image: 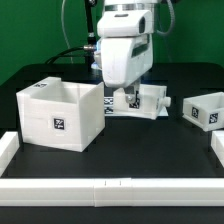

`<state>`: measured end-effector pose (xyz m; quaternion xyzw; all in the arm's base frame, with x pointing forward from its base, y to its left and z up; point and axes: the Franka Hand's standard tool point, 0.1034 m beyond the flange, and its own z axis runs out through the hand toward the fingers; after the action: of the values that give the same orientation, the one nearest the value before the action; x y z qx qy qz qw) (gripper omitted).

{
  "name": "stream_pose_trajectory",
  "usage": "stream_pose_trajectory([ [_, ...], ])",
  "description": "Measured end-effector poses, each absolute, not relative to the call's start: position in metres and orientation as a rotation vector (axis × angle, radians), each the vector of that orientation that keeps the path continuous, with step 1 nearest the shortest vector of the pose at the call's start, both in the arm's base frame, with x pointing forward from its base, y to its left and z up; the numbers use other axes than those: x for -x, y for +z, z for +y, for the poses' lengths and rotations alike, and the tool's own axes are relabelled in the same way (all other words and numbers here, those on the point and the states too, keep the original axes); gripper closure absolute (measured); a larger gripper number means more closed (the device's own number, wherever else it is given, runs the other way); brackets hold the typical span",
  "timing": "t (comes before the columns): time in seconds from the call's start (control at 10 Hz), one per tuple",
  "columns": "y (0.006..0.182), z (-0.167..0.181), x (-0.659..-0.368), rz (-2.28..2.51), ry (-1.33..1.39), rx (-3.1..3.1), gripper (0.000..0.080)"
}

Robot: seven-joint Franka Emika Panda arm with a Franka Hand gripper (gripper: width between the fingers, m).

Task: Assemble drawer

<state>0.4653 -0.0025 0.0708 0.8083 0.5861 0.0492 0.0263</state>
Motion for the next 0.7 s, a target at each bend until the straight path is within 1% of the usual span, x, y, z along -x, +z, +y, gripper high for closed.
stream_pose_trajectory([
  [0.2,0.067,-0.003,-0.441,1.815,0.163,-2.489,0.076],
  [0.6,0.065,-0.002,-0.44,1.819,0.154,-2.493,0.076],
  [0.7,0.063,0.007,-0.434,1.838,0.173,-2.476,0.076],
])
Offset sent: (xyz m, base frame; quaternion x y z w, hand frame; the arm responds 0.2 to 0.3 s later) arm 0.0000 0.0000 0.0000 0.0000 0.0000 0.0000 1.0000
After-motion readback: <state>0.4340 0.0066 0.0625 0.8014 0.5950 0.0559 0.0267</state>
